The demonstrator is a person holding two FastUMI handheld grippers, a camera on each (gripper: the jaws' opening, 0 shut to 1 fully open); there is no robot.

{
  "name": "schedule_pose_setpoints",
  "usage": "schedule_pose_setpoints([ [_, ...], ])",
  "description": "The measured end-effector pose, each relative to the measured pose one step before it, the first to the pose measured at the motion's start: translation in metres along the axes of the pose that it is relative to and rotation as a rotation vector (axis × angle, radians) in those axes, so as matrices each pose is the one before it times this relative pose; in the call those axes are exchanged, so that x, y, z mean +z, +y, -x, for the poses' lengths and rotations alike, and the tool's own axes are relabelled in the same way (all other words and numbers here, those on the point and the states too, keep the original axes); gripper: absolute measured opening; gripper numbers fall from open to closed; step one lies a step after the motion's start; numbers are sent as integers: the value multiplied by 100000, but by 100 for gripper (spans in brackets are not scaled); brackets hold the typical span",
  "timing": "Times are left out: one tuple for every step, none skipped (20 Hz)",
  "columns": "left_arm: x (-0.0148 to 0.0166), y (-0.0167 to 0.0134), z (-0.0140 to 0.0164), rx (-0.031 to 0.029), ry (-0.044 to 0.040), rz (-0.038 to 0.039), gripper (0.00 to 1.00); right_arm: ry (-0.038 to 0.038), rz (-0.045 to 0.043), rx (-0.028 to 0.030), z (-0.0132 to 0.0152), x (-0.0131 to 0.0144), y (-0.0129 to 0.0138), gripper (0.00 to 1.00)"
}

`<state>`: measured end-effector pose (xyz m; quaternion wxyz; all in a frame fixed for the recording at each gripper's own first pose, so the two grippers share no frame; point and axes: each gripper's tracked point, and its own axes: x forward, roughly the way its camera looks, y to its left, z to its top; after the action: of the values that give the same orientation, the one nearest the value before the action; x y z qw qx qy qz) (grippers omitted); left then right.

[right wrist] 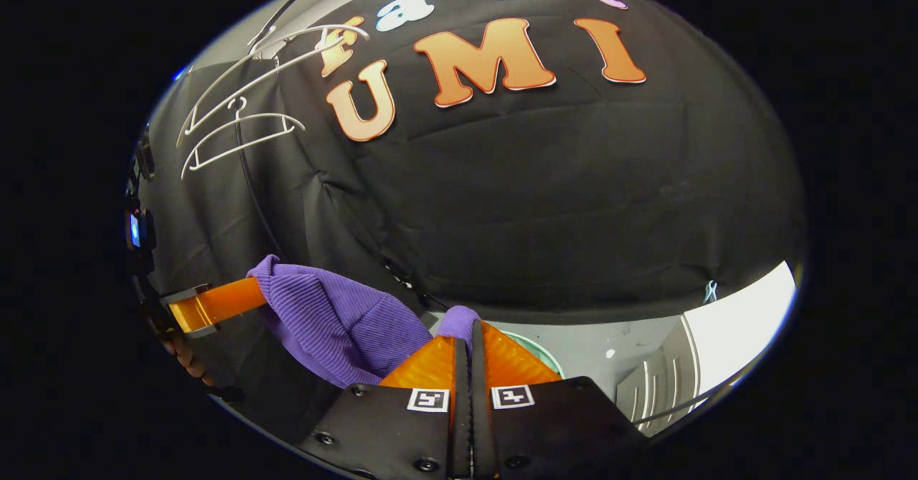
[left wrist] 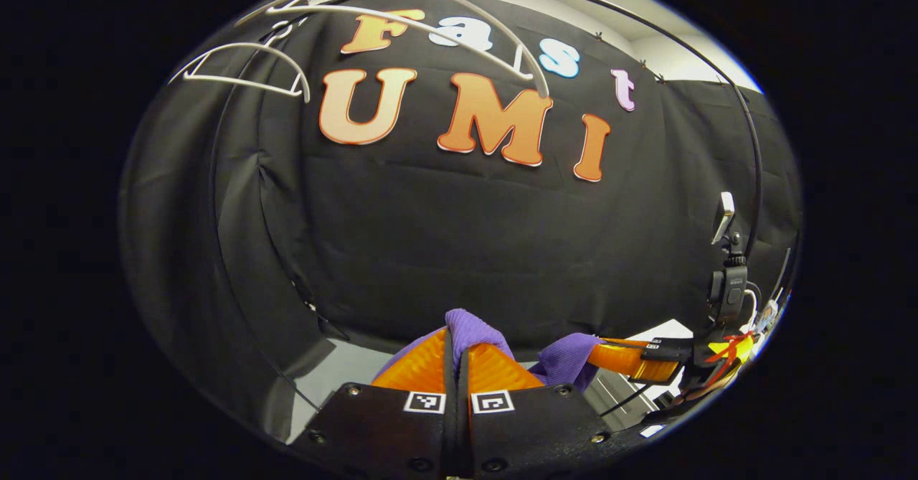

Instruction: Grasp the clothes on the hanger with both hands and then place them into the laundry hamper below.

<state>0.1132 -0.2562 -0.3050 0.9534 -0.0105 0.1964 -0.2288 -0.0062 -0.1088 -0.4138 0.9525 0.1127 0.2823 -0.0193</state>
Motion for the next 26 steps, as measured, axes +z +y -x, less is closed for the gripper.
schedule_pose_setpoints([
  [-1840, -49, -469, 955, 2581, 462, 0, 1080, 661, -835, -13, -1166, -202, 9],
  [-1665, -90, -329, 418, 2845, 984, 0, 795, 376, -716, 60, -1019, -143, 9],
  [-2170, -2, -37, -243, 3801, 725, 0, 232, 398, -559, 20, -858, -26, 9],
  [-2090, 198, -316, 1361, 4550, 1086, 0, -587, 150, -378, -190, -740, 42, 9],
  [-1504, 318, -726, 1198, 4053, 1008, 0, 857, 714, -870, -41, -1253, -136, 9],
  [-1398, 346, -544, 869, 3191, 1576, 0, 2695, -677, -801, 257, -1424, -177, 9],
  [-1315, 370, -562, 1133, 2573, 1735, 0, 5222, -815, -473, 739, -2026, -159, 9],
  [-1219, 370, -485, 1238, 2367, 1609, 0, 5000, -1480, -524, 475, -1862, -175, 9],
  [-920, 313, -541, 934, 1760, 630, 0, 4045, -611, -325, 161, -1485, -231, 9],
  [-854, 380, -523, 1011, 1727, 314, 1, 2432, -293, -977, 8, -911, -252, 8],
  [-873, 256, -576, 870, 1375, 272, 1, 1780, -32, -673, -516, -772, -413, 9],
  [-1046, 461, -624, 1416, 1897, 633, 1, 1867, -417, -439, -573, -686, -196, 9],
  [-972, 386, -402, 817, 1895, 608, 1, 2372, -501, -375, -662, -791, -192, 9],
  [-1154, 327, -646, 830, 2595, 511, 1, 1956, -300, -593, -575, -586, -248, 9],
  [-1148, 430, -545, 864, 2915, 234, 1, 2157, -79, -562, -765, -892, -263, 9],
  [-848, 372, -592, 909, 2244, 277, 0, 2177, 54, -568, -706, -903, -218, 9],
  [-548, 341, -264, 611, 1951, 364, 1, 2087, 28, -487, -797, -761, -230, 9],
  [-466, 307, -459, 520, 1602, 516, 1, 1816, 7, -607, -488, -308, -180, 9],
  [-629, 464, -732, 442, 1587, 233, 1, 1348, -260, -10, -706, -457, 100, 9],
  [-480, 392, -569, 726, 1774, 82, 0, 1201, -387, 8, -674, -252, 87, 9],
  [-583, 403, -671, 629, 1901, -23, 1, 1391, -162, -416, -513, -489, -125, 9],
  [-621, 218, -470, 489, 2018, 108, 1, 1618, 126, -813, -514, -483, -264, 9],
  [-661, 341, -460, 465, 1730, 50, 1, 1813, 233, -742, -520, -639, -426, 9],
  [-718, 372, -434, 873, 1944, 6, 1, 1728, 53, -568, -583, -422, -251, 9],
  [-798, 384, -476, 881, 1957, 49, 1, 1663, -108, -619, -568, -353, 10, 9],
  [-730, 338, -467, 708, 2163, 420, 1, 1941, 165, -721, -689, -383, -87, 9],
])
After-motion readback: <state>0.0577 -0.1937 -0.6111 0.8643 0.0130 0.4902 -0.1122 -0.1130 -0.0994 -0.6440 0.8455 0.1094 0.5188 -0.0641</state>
